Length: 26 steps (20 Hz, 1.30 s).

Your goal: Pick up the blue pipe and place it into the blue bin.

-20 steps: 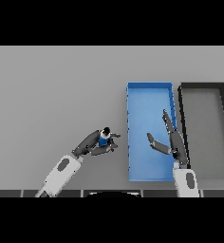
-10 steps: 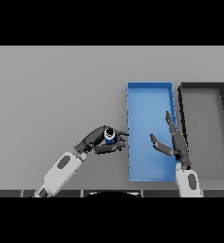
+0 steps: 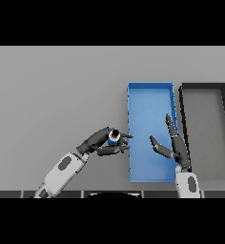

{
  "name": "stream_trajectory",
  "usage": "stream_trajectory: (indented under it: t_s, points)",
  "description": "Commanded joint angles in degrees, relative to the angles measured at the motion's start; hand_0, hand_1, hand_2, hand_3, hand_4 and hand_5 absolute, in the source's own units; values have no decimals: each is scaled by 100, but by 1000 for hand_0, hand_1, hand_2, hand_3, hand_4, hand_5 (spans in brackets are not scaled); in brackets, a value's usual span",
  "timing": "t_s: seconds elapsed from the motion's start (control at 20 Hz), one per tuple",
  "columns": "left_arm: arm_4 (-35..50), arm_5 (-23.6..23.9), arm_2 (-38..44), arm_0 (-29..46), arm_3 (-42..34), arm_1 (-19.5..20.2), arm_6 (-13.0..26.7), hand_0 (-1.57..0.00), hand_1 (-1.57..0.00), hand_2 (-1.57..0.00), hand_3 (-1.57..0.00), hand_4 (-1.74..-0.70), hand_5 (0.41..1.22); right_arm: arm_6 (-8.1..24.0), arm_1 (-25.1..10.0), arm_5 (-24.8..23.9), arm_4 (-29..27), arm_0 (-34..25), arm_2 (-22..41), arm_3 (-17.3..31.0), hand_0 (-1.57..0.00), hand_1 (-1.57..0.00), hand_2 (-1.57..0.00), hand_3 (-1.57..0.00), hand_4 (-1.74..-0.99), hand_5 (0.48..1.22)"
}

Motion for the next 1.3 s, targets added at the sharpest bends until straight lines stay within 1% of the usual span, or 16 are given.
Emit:
stream_trajectory:
  t_s: [0.0,0.05,0.15,0.2,0.25,0.3,0.4,0.45,0.5,0.6,0.7,0.75,0.8,1.0,1.1,1.25]
  points:
    - [27,5,34,23,-21,38,5,-1570,-1570,-1570,-1443,-1730,1220,-21,57,-27,20,36,27,20,1,1,1,1,-1192,628]
    - [-9,12,75,-9,36,78,-17,-1570,-1570,-1570,-1443,-1731,1220,-31,52,-24,-8,65,21,-65,1,1,1,1,-1209,623]
    - [-9,-28,39,-12,15,47,-34,-1570,-1570,-1570,-1439,-1731,1220,31,8,33,-125,47,-35,-117,1,1,1,1,-1197,618]
    - [-51,-25,5,-23,39,21,-17,-1570,-1571,-1571,-1438,-1731,1220,-17,-39,111,-233,18,-81,-120,1,1,1,1,-1191,619]
    - [-43,-37,17,-38,36,22,-18,-1571,-1571,-1571,-1438,-1731,1221,-63,-47,263,-408,-19,-53,-258,1,1,1,1,-1195,610]
    - [-52,-23,26,-40,67,7,-19,-1571,-1571,-1571,-1438,-1731,1221,24,-95,536,-792,-86,-84,-373,1,1,1,1,-1197,604]
    - [-68,-37,7,21,37,26,-60,-1571,-1571,-1571,-1440,-1731,1221,384,-309,939,-1360,-223,-101,-682,1,1,1,1,-1203,573]
    - [-59,-22,37,-43,23,26,3,-1571,-1571,-1571,-1440,-1731,1221,575,-518,1186,-1615,-362,-87,-873,1,1,1,1,-1215,561]
    - [-86,-23,38,-11,50,44,-57,-1571,-1571,-1571,-1440,-1730,1221,674,-661,1389,-1799,-327,-21,-1090,1,1,1,1,-1232,550]
    - [-76,-39,55,-91,86,15,28,-1571,-1571,-1571,-1440,-1731,1221,1090,-976,1659,-2095,-674,73,-1358,1,1,1,1,-1260,523]
    - [-41,-80,55,-19,88,37,16,-1571,-1571,-1571,-1439,-1731,1221,1395,-1097,1825,-2122,-915,344,-1618,1,1,1,1,-1286,520]
    - [-72,-58,53,-36,97,25,52,-1571,-1571,-1571,-1439,-1731,1221,1585,-1163,1914,-2317,-1186,402,-1667,1,1,1,1,-1297,523]
    - [-101,-61,31,-58,107,-5,31,-1571,-1571,-1571,-1439,-1732,1221,1684,-1250,2021,-2484,-1297,419,-1698,1,1,1,1,-1305,522]
    - [-158,-79,72,-148,183,24,56,-1571,-1571,-1571,-1435,-1732,1221,2196,-1307,2181,-2701,-1952,788,-1855,1,1,1,1,-1297,526]
    - [-108,-117,70,-126,207,-25,-10,-1571,-1571,-1571,-1437,-1732,1221,2198,-1324,2379,-2685,-2204,932,-1812,1,1,1,1,-1303,532]
    - [-76,-179,84,-117,212,-24,-72,-1571,-1571,-1571,-1441,-1731,1221,2424,-1175,2519,-2687,-2761,1128,-1479,1,1,1,1,-1282,530]
